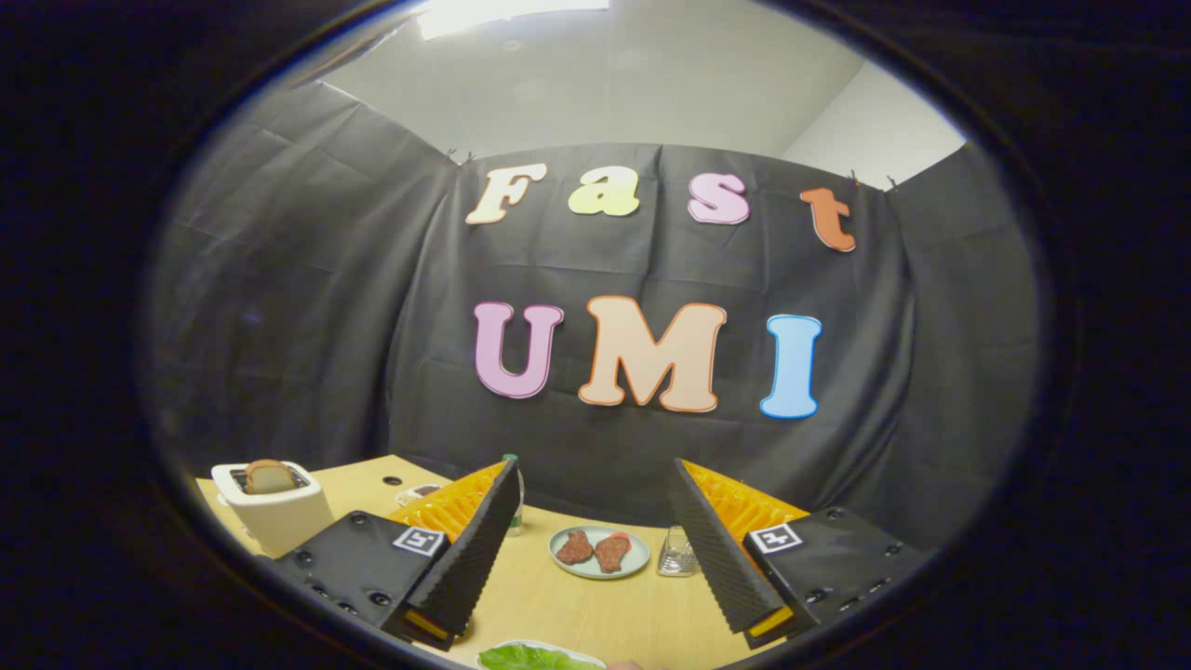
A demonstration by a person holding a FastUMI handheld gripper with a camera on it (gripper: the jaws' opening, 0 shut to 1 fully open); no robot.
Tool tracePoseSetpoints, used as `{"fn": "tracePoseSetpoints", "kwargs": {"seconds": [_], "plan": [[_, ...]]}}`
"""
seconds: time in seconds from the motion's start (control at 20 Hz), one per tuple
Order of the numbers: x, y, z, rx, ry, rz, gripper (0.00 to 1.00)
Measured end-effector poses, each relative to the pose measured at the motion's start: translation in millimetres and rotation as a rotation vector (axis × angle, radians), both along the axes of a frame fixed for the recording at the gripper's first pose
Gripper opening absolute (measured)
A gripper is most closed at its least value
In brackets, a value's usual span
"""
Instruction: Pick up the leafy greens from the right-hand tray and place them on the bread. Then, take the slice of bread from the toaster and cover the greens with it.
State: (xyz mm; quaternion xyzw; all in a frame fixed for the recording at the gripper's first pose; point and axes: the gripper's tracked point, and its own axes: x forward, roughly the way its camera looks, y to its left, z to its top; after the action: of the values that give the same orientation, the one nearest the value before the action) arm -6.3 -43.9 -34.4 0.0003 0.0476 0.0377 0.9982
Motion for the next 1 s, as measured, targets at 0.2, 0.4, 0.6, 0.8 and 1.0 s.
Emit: {"fn": "tracePoseSetpoints", "kwargs": {"seconds": [0.2,0.4,0.6,0.8,1.0], "plan": [[-5.7,-6.4,-17.7,-0.035,0.04,0.061,1.0],[-9.5,-7.9,-40.8,-0.052,0.089,0.134,1.0],[-12.9,-6.5,-64.8,-0.059,0.144,0.216,1.0],[-16.4,-3.9,-87.9,-0.073,0.191,0.296,1.0],[-19.6,-0.1,-110.9,-0.085,0.235,0.37,1.0]]}}
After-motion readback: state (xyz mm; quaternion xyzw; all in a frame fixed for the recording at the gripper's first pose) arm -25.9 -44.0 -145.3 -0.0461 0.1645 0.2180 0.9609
